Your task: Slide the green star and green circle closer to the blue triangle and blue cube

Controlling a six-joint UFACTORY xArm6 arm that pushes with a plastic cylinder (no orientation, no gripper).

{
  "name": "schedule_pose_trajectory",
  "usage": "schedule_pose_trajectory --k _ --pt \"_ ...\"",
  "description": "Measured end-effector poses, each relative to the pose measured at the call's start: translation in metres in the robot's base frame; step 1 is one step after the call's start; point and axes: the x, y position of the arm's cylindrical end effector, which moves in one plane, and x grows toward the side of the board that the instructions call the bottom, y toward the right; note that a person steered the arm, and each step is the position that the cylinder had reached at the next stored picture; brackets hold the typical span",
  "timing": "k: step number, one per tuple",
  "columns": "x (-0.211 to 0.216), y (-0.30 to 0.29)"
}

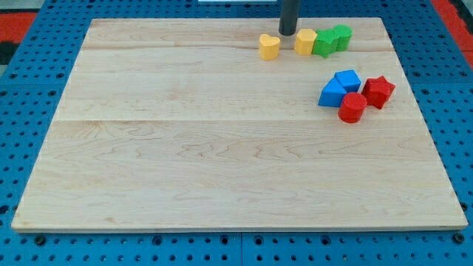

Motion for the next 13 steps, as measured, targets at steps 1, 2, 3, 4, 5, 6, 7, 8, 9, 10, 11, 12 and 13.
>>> schedule_pose_trajectory --k 1,2,3,4,5,6,7,8,9,10,11,12,13 --pt "-0.015 0.0" --pt "-0.017 0.025" --pt "-0.017 0.046" --pt "-0.017 0.071" --pt "-0.015 0.077" --pt "-0.01 0.081" --pt "0.0 0.083" --pt "0.007 0.108" --pt "0.004 0.113" --pt "0.005 0.117" --pt "0.023 0.117" --pt "0.045 0.116" --pt "0.065 0.116"
